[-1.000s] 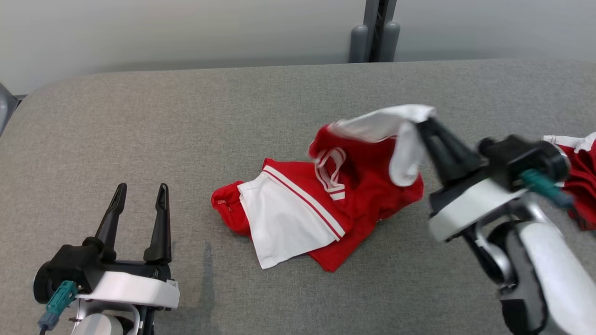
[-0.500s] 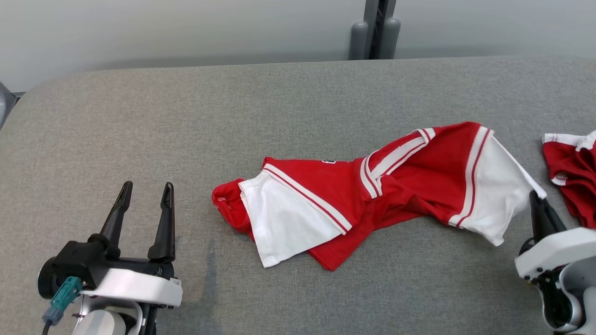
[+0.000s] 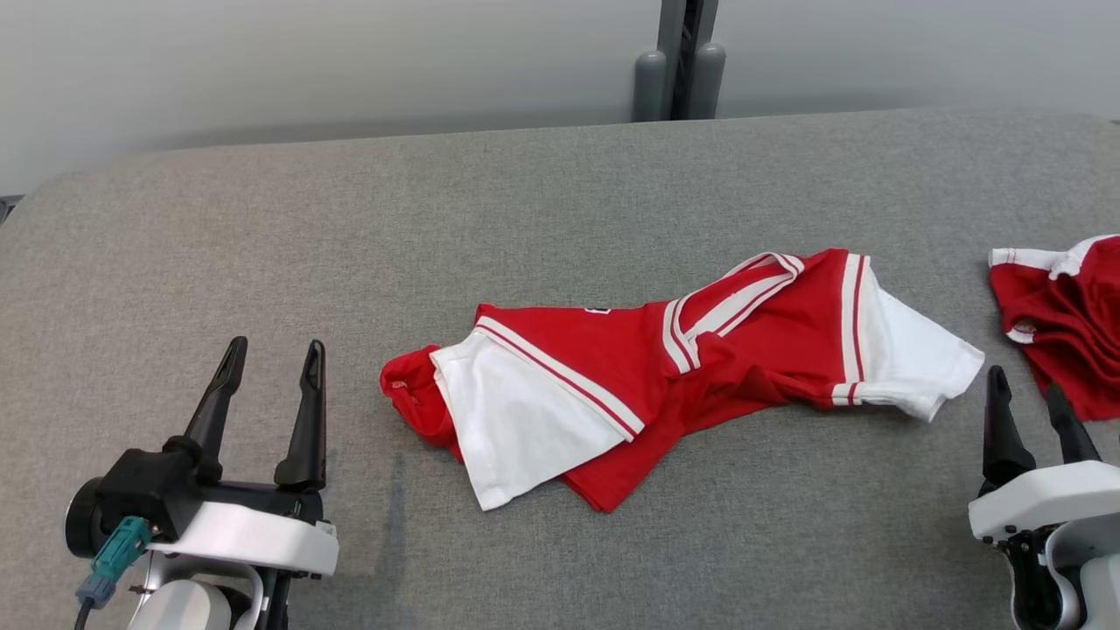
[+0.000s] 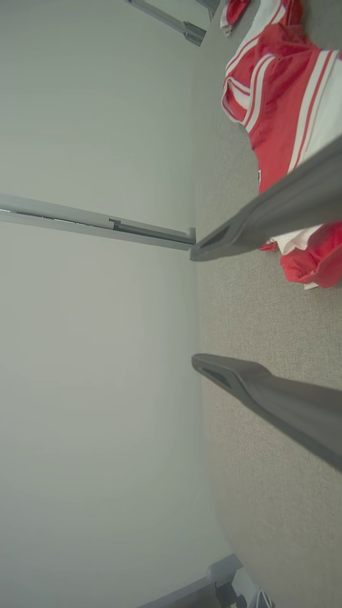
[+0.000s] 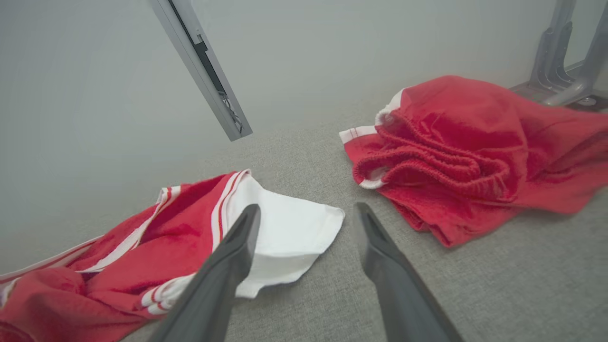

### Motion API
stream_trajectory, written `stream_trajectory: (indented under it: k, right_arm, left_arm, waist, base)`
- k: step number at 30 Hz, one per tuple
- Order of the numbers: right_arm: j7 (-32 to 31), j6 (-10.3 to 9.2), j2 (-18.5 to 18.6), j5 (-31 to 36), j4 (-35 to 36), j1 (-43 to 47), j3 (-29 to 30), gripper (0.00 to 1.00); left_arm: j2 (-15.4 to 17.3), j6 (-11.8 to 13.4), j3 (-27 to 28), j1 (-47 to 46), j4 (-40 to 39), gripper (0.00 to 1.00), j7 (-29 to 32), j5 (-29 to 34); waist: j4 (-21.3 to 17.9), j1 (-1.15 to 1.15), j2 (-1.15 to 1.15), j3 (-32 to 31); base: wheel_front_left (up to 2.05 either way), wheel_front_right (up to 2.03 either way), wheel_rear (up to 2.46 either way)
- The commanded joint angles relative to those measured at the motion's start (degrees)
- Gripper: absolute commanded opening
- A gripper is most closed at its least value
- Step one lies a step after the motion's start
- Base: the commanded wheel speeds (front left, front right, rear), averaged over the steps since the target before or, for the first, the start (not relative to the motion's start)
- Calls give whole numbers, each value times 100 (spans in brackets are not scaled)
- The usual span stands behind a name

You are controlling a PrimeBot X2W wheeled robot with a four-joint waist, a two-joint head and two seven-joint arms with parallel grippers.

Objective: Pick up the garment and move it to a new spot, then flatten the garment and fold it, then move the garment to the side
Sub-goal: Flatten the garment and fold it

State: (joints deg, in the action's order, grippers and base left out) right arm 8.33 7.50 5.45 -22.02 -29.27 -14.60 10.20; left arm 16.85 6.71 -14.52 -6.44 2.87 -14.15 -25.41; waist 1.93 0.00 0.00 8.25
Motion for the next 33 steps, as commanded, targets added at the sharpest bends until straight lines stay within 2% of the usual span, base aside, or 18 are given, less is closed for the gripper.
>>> stream_trajectory:
  k: [1,8,12,17,23,33]
  right_arm:
    - [75,-1,32,34,57,56,-23,100]
    - [330,-2,84,656,899,265,-145,100]
    - [98,-2,-24,1093,1725,496,-334,100]
    - [-188,-2,-145,1337,2428,855,-632,100]
    - [-384,-2,-223,1391,2875,1289,-862,100]
    - [-521,-2,-245,1348,3097,1466,-863,100]
  left_arm:
    - [23,35,18,-7,-15,100,-12,-4]
    - [78,104,42,144,-62,100,16,-37]
    - [131,142,44,262,-107,100,54,-50]
    - [169,191,36,366,-155,100,100,-48]
    - [195,252,19,532,-194,100,134,-58]
    - [217,298,-26,601,-240,100,188,-80]
  waist:
    - [-26,0,0,-25]
    - [-156,0,0,-182]
    - [-226,0,0,-297]
    - [-260,0,0,-390]
    - [-296,0,0,-497]
    - [-274,0,0,-512]
  base:
    - [0,0,0]
    - [0,0,0]
    - [0,0,0]
    - [0,0,0]
    - [0,0,0]
    - [0,0,0]
